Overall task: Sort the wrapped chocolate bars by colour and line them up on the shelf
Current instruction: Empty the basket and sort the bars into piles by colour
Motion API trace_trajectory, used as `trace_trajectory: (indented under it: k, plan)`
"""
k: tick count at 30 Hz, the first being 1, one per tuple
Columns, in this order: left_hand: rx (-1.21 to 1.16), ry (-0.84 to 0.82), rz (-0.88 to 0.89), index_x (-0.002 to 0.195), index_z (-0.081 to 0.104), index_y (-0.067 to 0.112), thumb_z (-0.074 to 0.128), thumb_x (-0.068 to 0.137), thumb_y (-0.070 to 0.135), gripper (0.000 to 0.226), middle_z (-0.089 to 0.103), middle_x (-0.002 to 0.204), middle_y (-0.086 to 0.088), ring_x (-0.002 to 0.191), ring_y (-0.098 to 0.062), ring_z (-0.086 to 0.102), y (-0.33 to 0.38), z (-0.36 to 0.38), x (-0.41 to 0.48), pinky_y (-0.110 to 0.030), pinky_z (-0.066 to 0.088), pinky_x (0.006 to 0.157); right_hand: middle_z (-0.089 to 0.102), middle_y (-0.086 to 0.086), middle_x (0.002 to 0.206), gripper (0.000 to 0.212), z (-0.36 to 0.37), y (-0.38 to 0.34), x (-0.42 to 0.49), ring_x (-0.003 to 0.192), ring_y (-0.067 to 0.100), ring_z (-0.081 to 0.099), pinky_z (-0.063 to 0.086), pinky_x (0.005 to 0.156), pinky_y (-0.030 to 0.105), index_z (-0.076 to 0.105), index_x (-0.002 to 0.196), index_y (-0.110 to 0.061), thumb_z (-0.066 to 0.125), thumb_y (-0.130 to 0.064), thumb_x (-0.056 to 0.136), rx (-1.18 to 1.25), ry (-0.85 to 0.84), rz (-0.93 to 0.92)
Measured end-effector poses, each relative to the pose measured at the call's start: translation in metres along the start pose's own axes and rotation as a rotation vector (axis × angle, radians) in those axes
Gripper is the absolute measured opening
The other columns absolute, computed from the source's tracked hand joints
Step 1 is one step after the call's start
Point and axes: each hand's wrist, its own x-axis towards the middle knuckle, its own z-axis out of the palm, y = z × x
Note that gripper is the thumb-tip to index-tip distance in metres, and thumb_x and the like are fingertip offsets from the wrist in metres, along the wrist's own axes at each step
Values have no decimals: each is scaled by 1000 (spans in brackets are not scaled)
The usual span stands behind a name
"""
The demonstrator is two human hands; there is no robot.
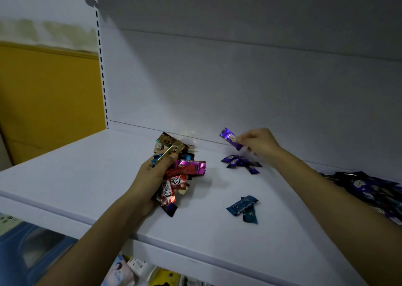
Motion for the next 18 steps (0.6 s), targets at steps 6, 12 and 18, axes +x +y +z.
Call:
trace_trajectory:
  k: [6,12,18]
  plan:
    - [-6,9,4,110,64,13,71,67,33,48,72,87,-19,62,-28,70,-1,0,1,-34,57,51,70,11,99,27,1,56,13,86,24,64,51,80,34,72,104,-6,72,-21,81,-224,60,226]
    - [12,4,10,112,64,12,70,69,33,49,72,90,-19,65,-27,70,0,0,1,-34,58,54,69,-3,97,27,36,-16,-21,95,15,63,49,76,24,69,95,-22,64,-47,84,173,-157,-77]
    - [18,7,17,113,64,10,68,73,33,46,71,97,-23,70,-29,69,0,1,-3,-36,59,57,71,-9,89,5,74,-82,-52,86,3,64,50,76,17,72,87,-28,69,-25,85,237,-597,-294]
